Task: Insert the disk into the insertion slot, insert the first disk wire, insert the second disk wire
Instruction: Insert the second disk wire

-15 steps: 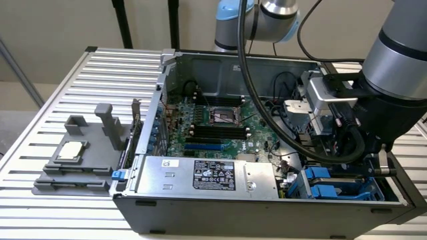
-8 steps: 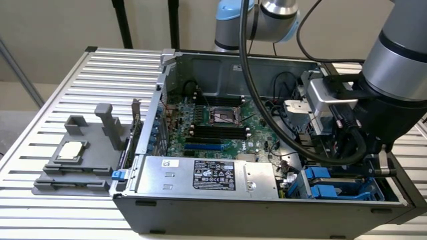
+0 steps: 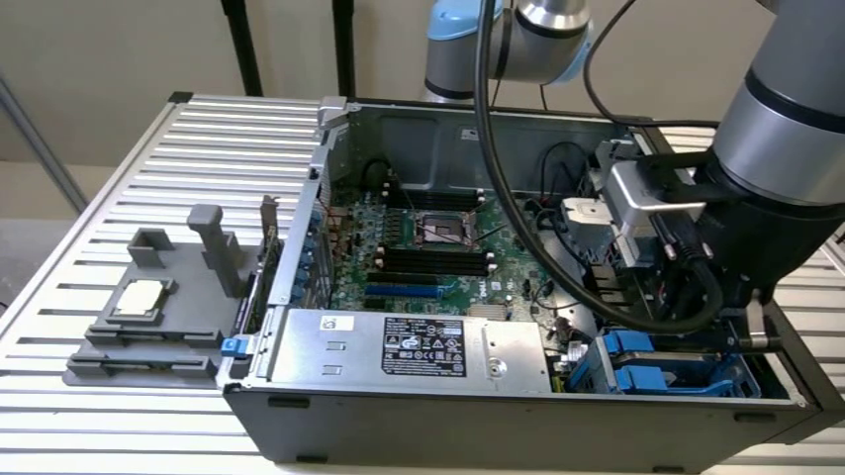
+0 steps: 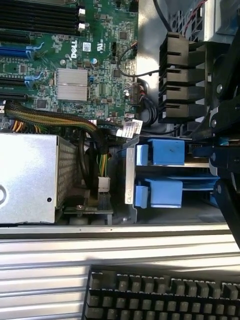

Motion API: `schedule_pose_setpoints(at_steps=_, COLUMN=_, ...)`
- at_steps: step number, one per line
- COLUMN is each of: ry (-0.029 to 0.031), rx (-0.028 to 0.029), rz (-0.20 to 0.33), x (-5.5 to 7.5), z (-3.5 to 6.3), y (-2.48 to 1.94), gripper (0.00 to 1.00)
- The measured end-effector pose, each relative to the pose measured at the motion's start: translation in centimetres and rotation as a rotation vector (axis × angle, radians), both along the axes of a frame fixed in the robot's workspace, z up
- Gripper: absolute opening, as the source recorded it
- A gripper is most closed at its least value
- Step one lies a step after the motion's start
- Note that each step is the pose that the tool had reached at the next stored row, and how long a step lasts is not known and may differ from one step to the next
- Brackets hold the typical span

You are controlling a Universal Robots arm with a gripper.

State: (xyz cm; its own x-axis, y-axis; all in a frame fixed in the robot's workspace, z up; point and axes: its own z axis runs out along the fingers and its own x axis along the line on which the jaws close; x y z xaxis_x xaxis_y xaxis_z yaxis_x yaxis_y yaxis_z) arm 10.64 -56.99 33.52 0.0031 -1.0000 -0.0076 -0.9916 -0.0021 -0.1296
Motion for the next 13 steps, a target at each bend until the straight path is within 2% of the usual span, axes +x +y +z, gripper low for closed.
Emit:
schedule_pose_setpoints(at_steps=7, ry=-0.0003, rx=0.0015, rz=0.009, x=0.0, z=-0.08, y=0.0, gripper=0.18)
schedule_pose_setpoints(at_steps=8, ry=-0.0003, rx=0.0017, rz=0.009, x=0.0, z=0.05, y=0.0, gripper=0.24)
schedule_pose_setpoints(at_steps=13, ry=-0.0008, rx=0.0014, rz=0.01, x=-0.3, z=1.0, y=-0.13, gripper=0.24)
